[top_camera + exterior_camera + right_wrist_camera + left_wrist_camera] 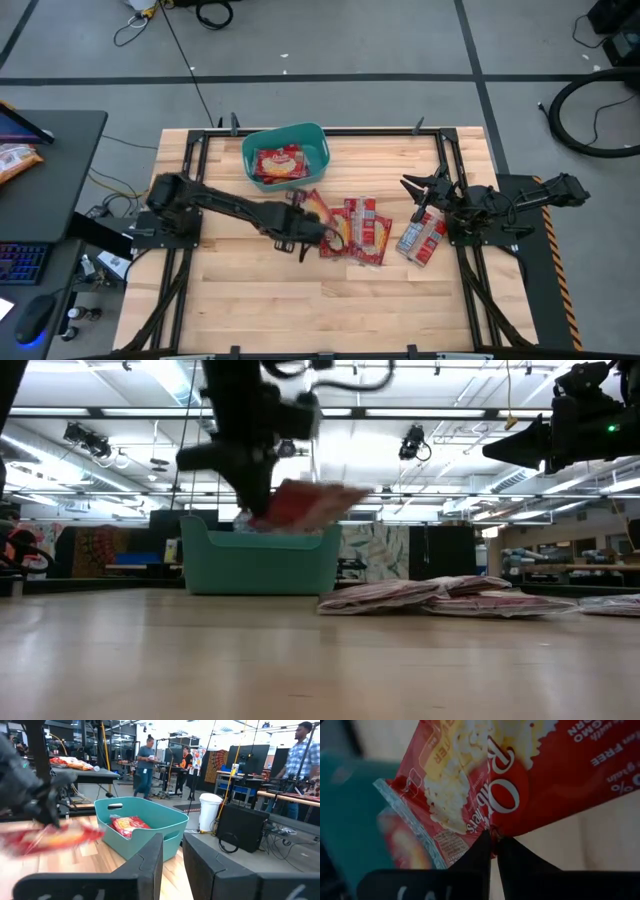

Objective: Sort popcorn bags into baskets
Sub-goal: Stack the popcorn bag into the green bin

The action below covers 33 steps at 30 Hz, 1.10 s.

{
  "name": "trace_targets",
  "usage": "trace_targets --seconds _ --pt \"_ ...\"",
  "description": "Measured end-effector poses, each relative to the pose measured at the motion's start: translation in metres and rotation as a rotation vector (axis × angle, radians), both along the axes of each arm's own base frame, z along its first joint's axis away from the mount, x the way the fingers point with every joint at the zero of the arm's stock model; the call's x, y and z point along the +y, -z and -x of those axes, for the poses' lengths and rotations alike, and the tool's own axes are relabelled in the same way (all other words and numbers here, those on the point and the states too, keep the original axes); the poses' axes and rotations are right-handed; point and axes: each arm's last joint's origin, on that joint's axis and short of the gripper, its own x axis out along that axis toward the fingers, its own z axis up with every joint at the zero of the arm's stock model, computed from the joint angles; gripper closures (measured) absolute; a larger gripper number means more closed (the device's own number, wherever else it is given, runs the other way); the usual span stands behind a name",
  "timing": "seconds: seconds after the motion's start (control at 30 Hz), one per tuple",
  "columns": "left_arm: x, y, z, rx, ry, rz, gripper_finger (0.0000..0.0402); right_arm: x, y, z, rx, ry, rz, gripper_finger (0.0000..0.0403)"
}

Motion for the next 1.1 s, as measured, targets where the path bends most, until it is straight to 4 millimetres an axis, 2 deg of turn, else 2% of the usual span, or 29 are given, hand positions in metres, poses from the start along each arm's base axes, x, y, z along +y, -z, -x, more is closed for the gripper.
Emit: trace_targets --seconds 0.23,0.47,0.7,0.9,1.1 --pt "0.042 -0.039 0.021 -0.141 -0.265 -0.034 0.0379 0.000 0.000 0.000 -0.001 0.000 0.000 0.0322" --pt "0.105 -0.037 0.036 -0.103 -0.600 0.023 0.0372 0.000 0.000 0.000 -0.001 0.000 0.000 0.0322" --pt "0.153 -0.033 0.042 -0.095 -0.684 0.072 0.0371 0.000 0.000 0.000 0.000 0.000 0.000 0.0322" --pt "0.176 -0.033 0.049 -0.121 -0.754 0.096 0.0348 0.000 0.000 0.000 -0.001 0.000 0.000 0.0322" --pt "0.179 -0.033 0.049 -0.121 -0.752 0.096 0.0290 0.000 0.000 0.000 -0.001 0.000 0.000 0.0322"
